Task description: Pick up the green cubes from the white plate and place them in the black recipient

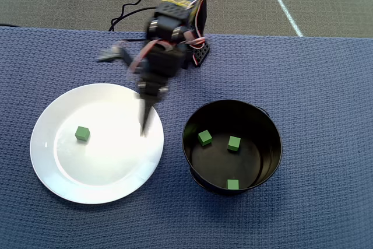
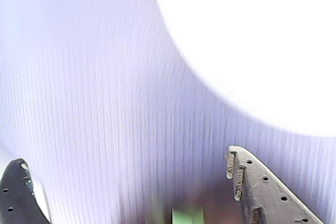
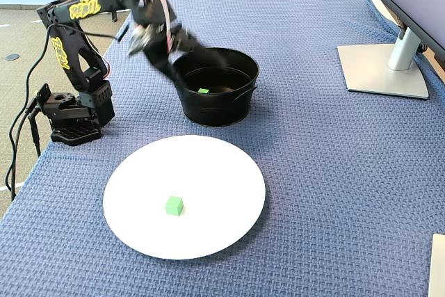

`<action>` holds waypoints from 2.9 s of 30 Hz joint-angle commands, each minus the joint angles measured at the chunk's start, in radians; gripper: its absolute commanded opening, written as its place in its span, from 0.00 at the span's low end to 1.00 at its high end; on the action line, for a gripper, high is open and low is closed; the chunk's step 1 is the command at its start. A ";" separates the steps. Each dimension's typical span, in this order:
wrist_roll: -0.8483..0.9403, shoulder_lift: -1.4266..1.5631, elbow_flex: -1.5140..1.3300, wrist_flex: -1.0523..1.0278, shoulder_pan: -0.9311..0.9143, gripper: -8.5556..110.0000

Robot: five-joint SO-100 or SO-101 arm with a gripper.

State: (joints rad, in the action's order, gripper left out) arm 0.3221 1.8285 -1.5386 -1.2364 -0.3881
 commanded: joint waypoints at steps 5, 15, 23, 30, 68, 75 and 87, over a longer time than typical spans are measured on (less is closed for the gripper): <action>0.023 -0.242 0.011 0.126 -0.264 0.44; 0.017 -0.580 0.287 0.051 -0.296 0.44; 0.106 -0.816 0.561 -0.150 -0.281 0.43; 0.264 -0.896 0.686 -0.222 -0.314 0.42; 0.327 -1.140 0.980 -0.239 -0.422 0.36; 0.327 -1.140 0.980 -0.239 -0.422 0.24; 0.311 -1.132 0.985 -0.242 -0.423 0.07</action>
State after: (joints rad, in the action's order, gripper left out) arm 0.6427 0.6673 -0.6167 -1.4926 -0.8053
